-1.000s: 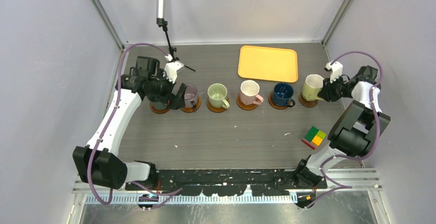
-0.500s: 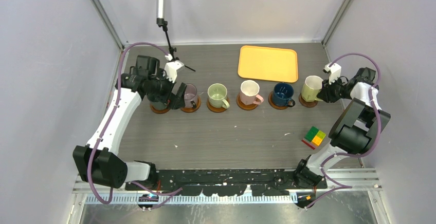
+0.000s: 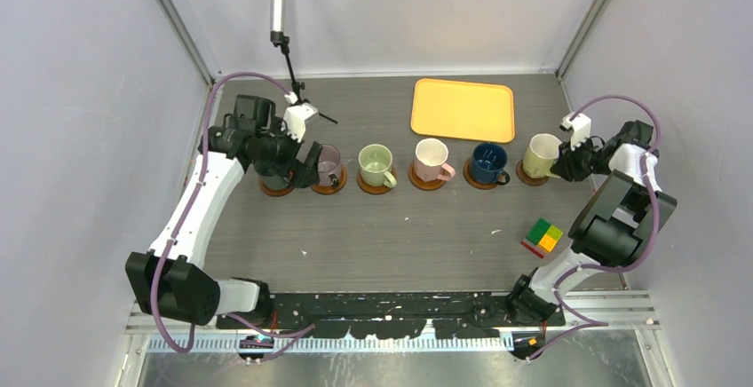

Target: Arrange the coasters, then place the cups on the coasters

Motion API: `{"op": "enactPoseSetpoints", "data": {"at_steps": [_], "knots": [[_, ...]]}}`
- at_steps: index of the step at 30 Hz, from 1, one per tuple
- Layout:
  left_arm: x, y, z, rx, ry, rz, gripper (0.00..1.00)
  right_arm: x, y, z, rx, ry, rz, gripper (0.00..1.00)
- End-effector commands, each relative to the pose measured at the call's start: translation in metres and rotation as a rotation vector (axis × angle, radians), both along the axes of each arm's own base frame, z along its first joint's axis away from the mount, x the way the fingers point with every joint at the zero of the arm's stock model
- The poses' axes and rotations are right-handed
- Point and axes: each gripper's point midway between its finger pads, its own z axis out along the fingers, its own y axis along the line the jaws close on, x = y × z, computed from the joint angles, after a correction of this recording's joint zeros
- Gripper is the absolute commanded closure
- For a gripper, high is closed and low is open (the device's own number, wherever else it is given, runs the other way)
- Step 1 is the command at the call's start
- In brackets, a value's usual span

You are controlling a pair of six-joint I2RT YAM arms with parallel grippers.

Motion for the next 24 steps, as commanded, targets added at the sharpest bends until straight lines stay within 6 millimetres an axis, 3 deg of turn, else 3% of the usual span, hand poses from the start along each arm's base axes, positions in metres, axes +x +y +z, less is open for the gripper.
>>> {"op": "enactPoseSetpoints", "data": {"at_steps": [1,4,12,16,24], "knots": [[0.001,-0.001,0.01,-0.008,-0.032,-0.001,0.0,-0.006,0.003,0.004,-0.003,-0.009,0.038,0.84],[0.001,-0.001,0.011,-0.009,-0.033,-0.003,0.0,-0.008,0.003,0.002,-0.001,-0.002,0.038,0.66],[0.0,0.001,0.006,0.006,-0.03,-0.008,0.0,-0.013,0.003,-0.001,-0.011,0.02,0.052,0.48],[-0.002,0.002,0.003,0.011,-0.032,-0.012,0.0,-0.016,0.003,0.005,-0.017,0.03,0.059,0.22],[-0.006,0.001,-0.005,0.007,-0.037,-0.019,0.0,-0.018,0.003,0.036,-0.021,0.028,0.041,0.19]]}}
